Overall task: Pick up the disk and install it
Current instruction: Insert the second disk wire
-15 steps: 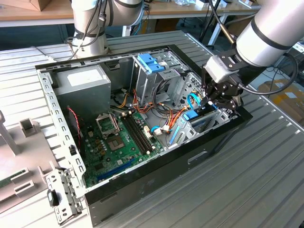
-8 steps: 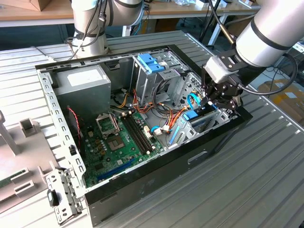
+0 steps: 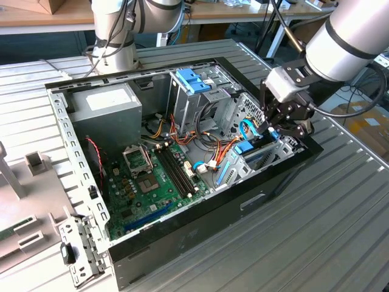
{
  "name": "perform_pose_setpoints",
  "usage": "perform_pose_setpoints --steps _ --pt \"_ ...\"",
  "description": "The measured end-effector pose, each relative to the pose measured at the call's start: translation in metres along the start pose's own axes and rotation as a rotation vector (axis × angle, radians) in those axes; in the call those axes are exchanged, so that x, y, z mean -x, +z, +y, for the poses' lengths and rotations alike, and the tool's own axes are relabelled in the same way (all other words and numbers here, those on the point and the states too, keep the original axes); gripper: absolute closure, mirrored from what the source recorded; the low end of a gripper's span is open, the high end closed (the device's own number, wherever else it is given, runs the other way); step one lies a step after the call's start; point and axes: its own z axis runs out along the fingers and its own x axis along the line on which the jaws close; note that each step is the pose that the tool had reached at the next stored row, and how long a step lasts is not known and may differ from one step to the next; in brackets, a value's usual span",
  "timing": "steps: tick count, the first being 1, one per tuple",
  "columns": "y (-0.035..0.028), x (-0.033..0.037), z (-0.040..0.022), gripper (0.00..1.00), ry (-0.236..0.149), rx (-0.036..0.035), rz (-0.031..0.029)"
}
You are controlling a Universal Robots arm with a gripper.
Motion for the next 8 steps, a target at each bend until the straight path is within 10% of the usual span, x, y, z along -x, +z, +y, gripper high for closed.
perform_pose_setpoints --steps 8 --pt "-0.0029 0.0009 -0.0214 0.89 0.001 0.0033 0.0001"
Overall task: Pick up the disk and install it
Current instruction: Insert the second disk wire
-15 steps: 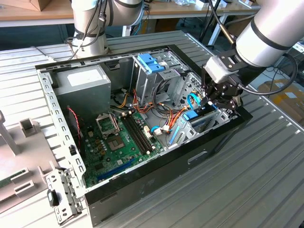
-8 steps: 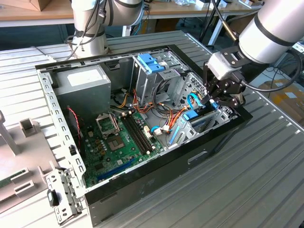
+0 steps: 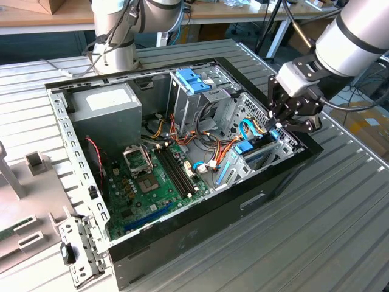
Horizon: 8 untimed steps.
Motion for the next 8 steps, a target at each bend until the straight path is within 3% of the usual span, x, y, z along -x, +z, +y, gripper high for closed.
perform_pose_setpoints --steps 2,8 --pt "-0.0007 0.0003 -0.0071 0.89 0.000 0.0018 0.0001" --pt "-0.0056 0.0014 -0.0144 0.89 0.000 0.0027 0.0000"
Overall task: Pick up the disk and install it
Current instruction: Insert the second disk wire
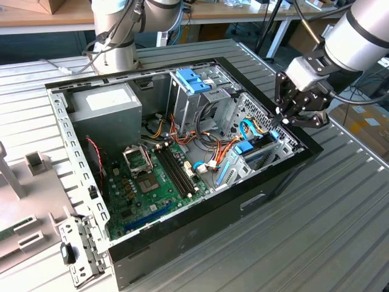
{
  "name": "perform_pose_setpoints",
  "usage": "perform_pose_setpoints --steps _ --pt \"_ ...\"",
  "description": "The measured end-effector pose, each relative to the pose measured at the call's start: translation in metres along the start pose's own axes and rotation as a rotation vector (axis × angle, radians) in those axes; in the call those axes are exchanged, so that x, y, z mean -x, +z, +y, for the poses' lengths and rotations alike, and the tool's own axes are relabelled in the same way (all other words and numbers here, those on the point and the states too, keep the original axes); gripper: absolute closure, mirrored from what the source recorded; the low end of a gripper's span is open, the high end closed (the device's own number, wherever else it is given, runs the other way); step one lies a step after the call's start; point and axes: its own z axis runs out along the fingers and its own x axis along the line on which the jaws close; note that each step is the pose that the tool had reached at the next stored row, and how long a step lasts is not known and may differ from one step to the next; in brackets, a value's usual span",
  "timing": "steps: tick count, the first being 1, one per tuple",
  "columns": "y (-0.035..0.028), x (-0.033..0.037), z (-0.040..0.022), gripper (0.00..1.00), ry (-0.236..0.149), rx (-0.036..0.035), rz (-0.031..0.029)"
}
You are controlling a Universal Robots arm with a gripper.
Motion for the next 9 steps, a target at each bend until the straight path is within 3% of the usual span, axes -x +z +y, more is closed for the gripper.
perform_pose_setpoints --steps 3,9 --pt "-0.0048 0.0010 -0.0008 0.89 0.000 0.0000 0.0000" --pt "-0.0060 0.0012 -0.0010 0.89 0.000 0.0000 0.0000"
